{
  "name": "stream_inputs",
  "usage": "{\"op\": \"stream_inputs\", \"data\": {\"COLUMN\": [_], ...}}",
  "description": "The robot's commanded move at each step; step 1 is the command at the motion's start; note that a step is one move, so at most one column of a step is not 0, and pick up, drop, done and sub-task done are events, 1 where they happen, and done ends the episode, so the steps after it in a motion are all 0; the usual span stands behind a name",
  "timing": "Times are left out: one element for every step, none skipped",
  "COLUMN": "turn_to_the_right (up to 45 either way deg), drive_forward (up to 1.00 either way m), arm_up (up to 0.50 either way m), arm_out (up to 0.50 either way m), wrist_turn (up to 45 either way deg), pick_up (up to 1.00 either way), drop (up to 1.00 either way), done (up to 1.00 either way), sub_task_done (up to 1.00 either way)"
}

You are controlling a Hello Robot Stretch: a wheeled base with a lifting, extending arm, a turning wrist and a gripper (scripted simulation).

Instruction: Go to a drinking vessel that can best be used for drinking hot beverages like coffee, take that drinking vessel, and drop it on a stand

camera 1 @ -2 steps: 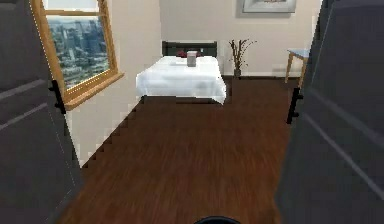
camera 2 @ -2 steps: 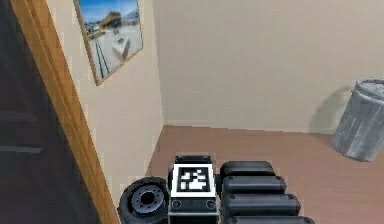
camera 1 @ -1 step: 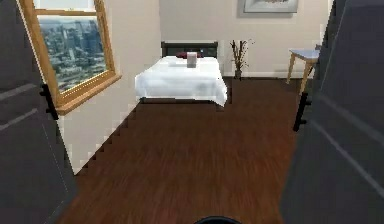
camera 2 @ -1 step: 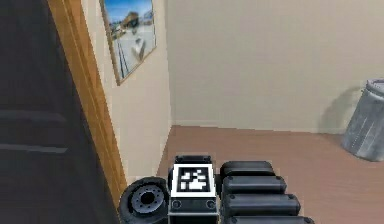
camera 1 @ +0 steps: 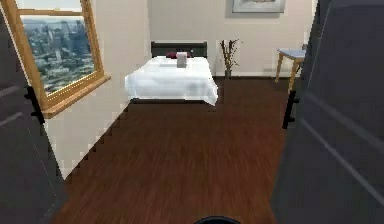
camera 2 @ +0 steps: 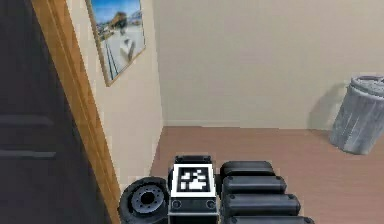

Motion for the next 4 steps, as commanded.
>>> {"op": "stream_inputs", "data": {"turn_to_the_right": [0.0,6.0,0.0,45.0], "drive_forward": [1.0,0.0,0.5,0.0], "arm_up": [0.0,0.0,0.0,0.0], "arm_out": [0.0,0.0,0.0,0.0], "wrist_turn": [0.0,0.0,0.0,0.0], "pick_up": [0.0,0.0,0.0,0.0], "drop": [0.0,0.0,0.0,0.0], "done": [0.0,0.0,0.0,0.0], "sub_task_done": [0.0,0.0,0.0,0.0]}}
